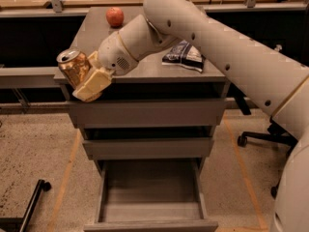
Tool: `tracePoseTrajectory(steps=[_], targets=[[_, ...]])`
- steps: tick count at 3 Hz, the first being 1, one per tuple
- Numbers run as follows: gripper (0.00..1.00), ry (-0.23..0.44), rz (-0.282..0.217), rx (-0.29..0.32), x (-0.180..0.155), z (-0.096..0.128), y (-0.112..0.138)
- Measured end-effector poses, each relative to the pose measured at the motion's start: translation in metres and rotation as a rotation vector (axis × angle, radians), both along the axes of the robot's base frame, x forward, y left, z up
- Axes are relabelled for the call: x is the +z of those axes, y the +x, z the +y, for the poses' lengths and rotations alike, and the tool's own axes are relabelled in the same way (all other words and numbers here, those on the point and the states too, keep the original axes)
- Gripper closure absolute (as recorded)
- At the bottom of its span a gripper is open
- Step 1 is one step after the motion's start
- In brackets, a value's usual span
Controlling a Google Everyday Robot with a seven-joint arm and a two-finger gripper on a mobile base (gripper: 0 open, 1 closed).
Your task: Place orange can into bottom drawer
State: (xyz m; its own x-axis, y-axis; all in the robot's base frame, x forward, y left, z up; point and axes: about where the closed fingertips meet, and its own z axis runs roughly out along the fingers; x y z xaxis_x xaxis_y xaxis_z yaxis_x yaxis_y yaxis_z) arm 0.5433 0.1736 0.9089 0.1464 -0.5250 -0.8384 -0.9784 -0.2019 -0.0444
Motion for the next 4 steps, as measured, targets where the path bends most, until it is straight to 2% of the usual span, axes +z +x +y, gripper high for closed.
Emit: tracePoseTrajectory(steps=[1, 2, 3, 4], targets=[[1.0, 0.01, -0.049, 0.06, -0.014, 0.008, -0.02], [1.0, -0.027, -0.078, 0.085, -0.059, 0.012, -0.049], [1.0, -0.029, -0.086, 0.015, -0.115, 0.008, -0.078], [1.0, -0.031, -0.092, -0.005, -0.121, 0.011, -0.075]])
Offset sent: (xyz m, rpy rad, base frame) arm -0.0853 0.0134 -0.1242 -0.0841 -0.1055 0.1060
